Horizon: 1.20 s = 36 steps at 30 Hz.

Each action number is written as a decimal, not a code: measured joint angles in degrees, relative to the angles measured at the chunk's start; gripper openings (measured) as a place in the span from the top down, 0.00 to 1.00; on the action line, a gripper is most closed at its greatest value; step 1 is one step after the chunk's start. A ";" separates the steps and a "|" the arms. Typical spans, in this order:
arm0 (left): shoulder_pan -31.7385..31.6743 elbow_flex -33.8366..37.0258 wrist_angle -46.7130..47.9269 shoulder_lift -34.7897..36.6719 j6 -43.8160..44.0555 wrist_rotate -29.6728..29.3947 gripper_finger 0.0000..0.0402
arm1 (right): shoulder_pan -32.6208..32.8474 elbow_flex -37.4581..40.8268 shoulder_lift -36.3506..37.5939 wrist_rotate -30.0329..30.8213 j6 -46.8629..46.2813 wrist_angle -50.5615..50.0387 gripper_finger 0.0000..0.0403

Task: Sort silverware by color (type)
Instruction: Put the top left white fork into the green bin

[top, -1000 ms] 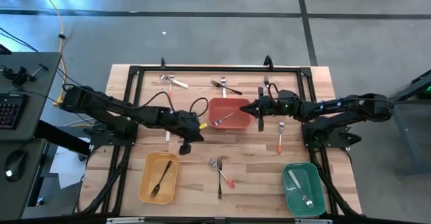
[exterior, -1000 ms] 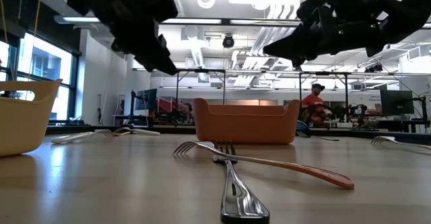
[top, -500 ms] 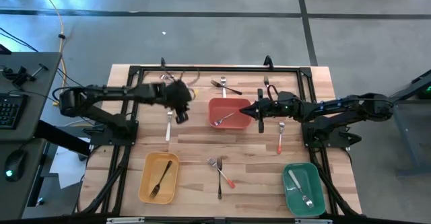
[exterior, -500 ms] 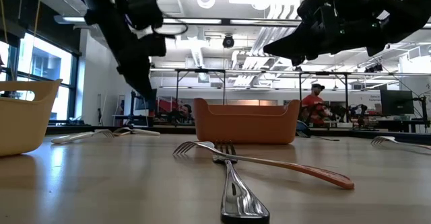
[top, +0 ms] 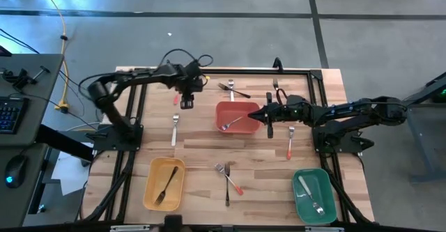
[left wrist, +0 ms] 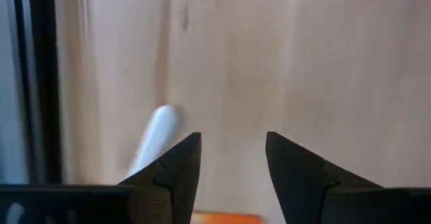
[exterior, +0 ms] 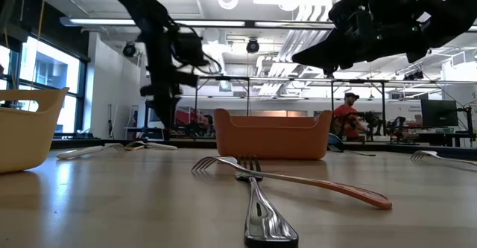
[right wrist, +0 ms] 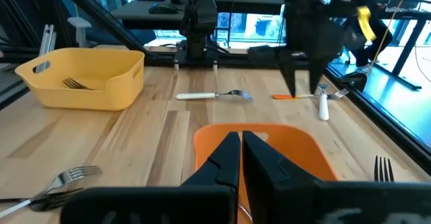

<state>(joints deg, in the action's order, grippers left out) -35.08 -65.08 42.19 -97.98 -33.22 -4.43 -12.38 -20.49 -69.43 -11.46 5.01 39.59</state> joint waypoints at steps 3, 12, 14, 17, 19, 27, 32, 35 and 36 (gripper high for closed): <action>-0.82 -4.50 3.05 -5.43 -3.80 -4.44 0.60 | 0.00 0.01 0.00 0.00 0.01 -0.02 1.00; -2.85 -12.12 6.57 -15.02 -9.61 -9.96 0.60 | 0.00 0.01 -0.02 -0.02 0.42 -0.02 1.00; -2.85 -13.08 7.08 -15.85 -10.38 -11.28 0.60 | 0.00 0.02 -0.02 -0.02 0.42 -0.05 1.00; -2.85 -14.32 8.24 -16.77 -10.84 -11.61 0.60 | 0.00 0.02 -0.02 -0.02 0.42 -0.12 1.00; -2.85 -14.63 8.70 -16.84 -11.06 -11.36 0.60 | 0.00 0.02 -0.02 -0.02 0.42 -0.12 1.00; -2.05 -14.68 12.68 -13.79 -9.66 -12.95 0.60 | 0.00 0.02 -0.04 -0.02 0.42 -0.11 1.00; -2.35 -14.68 15.19 -9.72 -8.99 -12.63 0.64 | 0.00 0.01 -0.04 -0.02 0.42 -0.39 1.00; -4.41 -14.69 18.39 -9.09 -6.31 -10.88 0.71 | 0.00 0.02 -0.04 -0.02 0.42 -0.41 1.00; -5.15 -14.48 18.76 -9.09 -4.96 -8.95 0.74 | 0.00 0.02 -0.04 -0.03 0.42 -0.39 1.00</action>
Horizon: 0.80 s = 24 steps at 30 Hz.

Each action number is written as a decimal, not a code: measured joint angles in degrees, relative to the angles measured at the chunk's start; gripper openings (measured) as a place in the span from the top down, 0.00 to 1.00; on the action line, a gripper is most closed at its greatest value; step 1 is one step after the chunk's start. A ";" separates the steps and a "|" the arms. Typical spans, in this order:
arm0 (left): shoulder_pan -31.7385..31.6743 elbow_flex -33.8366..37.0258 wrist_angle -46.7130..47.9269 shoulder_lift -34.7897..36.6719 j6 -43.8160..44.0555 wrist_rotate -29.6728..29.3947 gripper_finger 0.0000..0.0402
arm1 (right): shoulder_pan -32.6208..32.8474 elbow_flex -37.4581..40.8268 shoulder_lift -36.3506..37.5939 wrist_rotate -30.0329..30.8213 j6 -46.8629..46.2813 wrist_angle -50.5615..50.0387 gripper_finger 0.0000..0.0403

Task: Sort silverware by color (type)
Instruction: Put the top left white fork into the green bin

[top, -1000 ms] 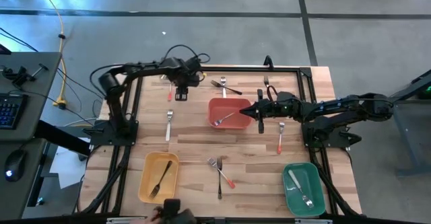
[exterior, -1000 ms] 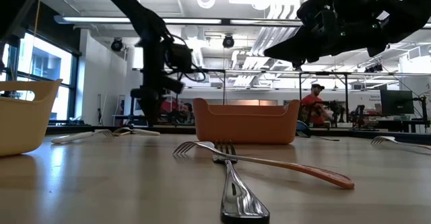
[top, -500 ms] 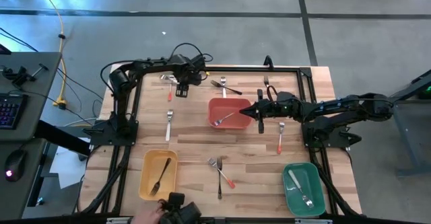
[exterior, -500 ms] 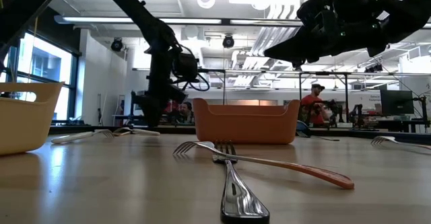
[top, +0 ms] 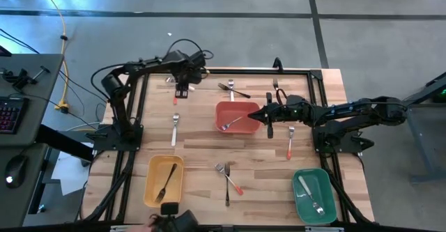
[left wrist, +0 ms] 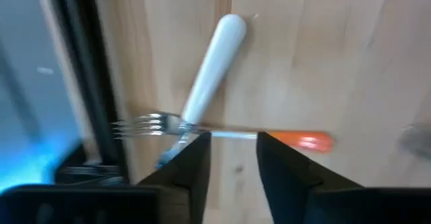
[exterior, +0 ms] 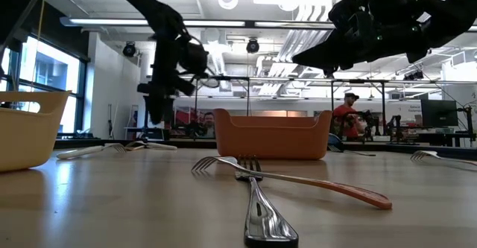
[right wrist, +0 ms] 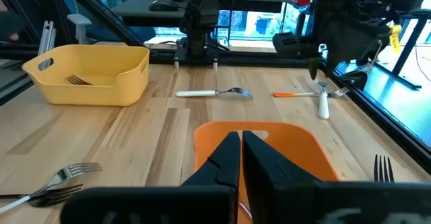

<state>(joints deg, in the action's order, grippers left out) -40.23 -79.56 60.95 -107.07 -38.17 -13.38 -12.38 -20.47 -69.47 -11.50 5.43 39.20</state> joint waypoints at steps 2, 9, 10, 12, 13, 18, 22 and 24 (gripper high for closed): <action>-1.00 0.83 -1.37 -0.02 3.86 3.85 0.80 | 0.00 -0.02 0.00 -0.01 0.00 0.00 1.00; -0.39 2.96 -12.13 -0.04 20.50 5.32 0.99 | 0.00 0.00 0.00 -0.01 0.00 0.00 1.00; -0.24 3.14 -12.41 -0.04 21.88 5.18 0.99 | 0.00 0.00 0.00 -0.01 0.00 0.00 1.00; 0.26 3.70 -13.07 -0.51 24.08 3.29 0.99 | 0.00 -0.02 0.00 -0.01 0.00 0.00 1.00; 0.39 3.99 -13.03 -0.91 25.16 1.96 0.99 | 0.00 0.00 0.00 -0.01 0.00 0.00 1.00; 0.50 4.91 -13.79 -2.83 30.50 -3.81 1.00 | 0.00 0.00 0.00 -0.01 0.00 0.02 1.00; 0.50 4.98 -14.05 -4.40 31.97 -4.32 1.00 | 0.00 -0.01 0.00 -0.01 0.00 0.04 1.00; 0.50 4.95 -15.11 -4.72 31.96 -4.34 1.00 | 0.00 0.00 0.00 -0.01 0.00 0.04 1.00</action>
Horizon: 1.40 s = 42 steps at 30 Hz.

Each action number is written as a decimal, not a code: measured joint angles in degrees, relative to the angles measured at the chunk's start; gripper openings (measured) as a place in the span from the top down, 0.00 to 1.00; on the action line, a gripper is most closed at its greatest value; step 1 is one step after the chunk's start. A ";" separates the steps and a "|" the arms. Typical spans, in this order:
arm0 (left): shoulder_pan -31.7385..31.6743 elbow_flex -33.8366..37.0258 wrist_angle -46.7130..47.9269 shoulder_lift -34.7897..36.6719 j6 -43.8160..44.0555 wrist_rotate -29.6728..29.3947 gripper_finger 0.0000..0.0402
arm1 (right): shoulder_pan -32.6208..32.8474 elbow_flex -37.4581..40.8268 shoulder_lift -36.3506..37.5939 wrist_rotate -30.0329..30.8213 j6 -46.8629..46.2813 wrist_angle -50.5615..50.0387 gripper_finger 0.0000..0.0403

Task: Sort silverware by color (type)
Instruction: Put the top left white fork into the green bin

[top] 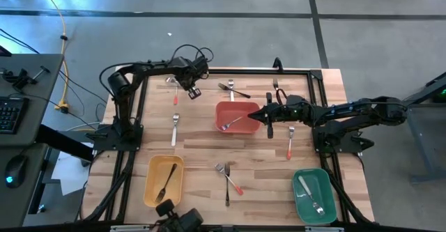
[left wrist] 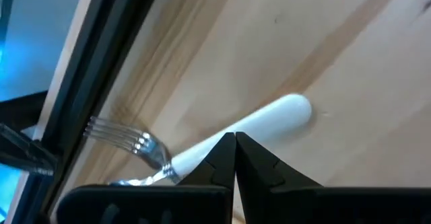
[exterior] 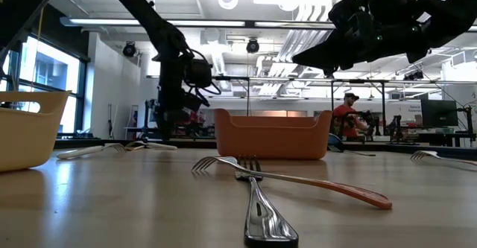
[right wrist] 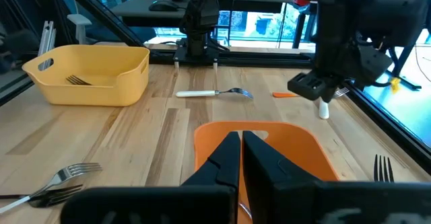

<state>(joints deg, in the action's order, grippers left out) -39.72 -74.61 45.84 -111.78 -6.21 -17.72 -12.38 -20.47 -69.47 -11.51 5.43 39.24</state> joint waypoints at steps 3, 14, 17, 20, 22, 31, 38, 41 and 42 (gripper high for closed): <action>0.00 0.00 -0.85 0.00 -0.69 0.03 1.00 | 0.00 0.00 0.00 0.00 0.00 0.02 1.00; 0.00 0.00 -1.20 0.00 0.17 3.85 1.00 | 0.00 0.00 0.00 0.00 0.00 0.02 1.00; 0.00 0.00 -1.20 0.00 0.51 4.07 1.00 | 0.00 0.00 0.00 0.00 0.00 0.02 1.00; 0.00 0.00 -1.09 0.00 0.77 4.12 1.00 | 0.00 0.00 0.00 0.00 0.00 0.02 1.00; 0.00 0.00 -1.11 0.00 1.11 4.64 1.00 | 0.00 0.00 0.00 0.00 0.00 0.02 1.00; 0.04 0.00 -1.15 0.00 2.49 5.58 1.00 | 0.00 0.00 0.00 0.00 0.00 0.02 1.00; 0.02 0.00 -2.35 -0.01 3.01 5.58 1.00 | 0.02 0.00 0.00 0.00 -0.02 0.04 1.00; 0.02 -0.04 -2.72 -0.89 3.03 5.61 1.00 | 0.02 0.00 0.00 0.00 -0.02 0.04 1.00; 0.04 -0.10 -2.56 -1.47 3.01 5.25 1.00 | 0.02 0.00 0.00 0.00 -0.02 0.04 1.00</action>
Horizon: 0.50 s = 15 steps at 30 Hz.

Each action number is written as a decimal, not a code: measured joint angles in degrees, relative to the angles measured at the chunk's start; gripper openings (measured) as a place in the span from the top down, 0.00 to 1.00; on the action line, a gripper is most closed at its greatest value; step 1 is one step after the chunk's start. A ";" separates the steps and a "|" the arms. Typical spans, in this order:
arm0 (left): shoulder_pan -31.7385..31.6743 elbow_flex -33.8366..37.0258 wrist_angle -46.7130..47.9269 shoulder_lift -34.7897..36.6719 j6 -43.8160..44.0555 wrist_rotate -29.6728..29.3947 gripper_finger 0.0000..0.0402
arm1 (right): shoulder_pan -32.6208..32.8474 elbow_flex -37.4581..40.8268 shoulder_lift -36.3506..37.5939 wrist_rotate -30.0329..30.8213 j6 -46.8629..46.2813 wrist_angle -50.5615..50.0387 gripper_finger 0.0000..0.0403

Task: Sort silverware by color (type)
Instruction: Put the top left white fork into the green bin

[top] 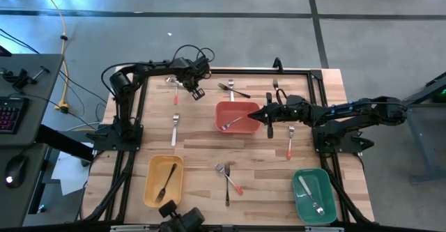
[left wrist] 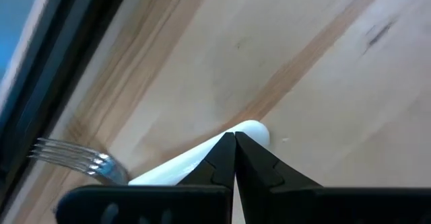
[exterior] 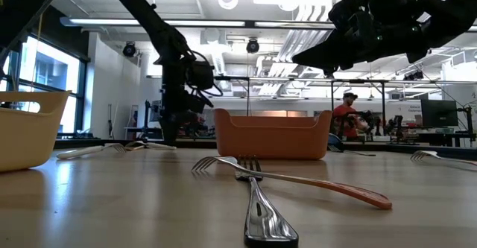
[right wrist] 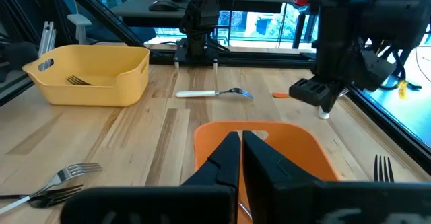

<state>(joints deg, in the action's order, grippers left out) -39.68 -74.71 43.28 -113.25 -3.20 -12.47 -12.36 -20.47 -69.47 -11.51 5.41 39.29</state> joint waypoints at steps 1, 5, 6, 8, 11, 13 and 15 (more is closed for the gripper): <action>0.04 -0.09 -0.08 -0.33 0.01 -0.21 1.00 | 0.00 0.00 0.00 0.00 0.00 0.00 1.00; 1.24 -0.12 -0.34 -0.59 -0.46 -2.42 1.00 | 0.02 0.00 0.00 0.00 0.00 0.00 1.00; 1.52 -0.22 -0.20 -0.60 -0.44 -2.21 1.00 | 0.02 0.00 0.00 0.00 0.00 -0.02 1.00; 2.07 -0.46 0.22 -0.70 -0.42 -1.94 1.00 | 0.02 0.00 0.00 0.00 0.00 0.00 1.00; 3.11 -0.74 0.06 -0.70 0.07 0.75 1.00 | 0.02 0.00 0.00 0.00 0.00 0.00 1.00; 3.86 -1.14 0.05 -0.73 0.53 2.97 1.00 | 0.02 0.00 0.00 0.00 0.00 -0.02 1.00; 4.82 -1.74 0.17 -0.81 0.37 4.26 1.00 | 0.02 0.00 0.00 0.00 0.00 -0.02 1.00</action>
<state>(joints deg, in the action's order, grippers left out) -34.87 -76.45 43.45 -114.06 -2.83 -8.21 -12.34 -20.47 -69.47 -11.51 5.41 39.27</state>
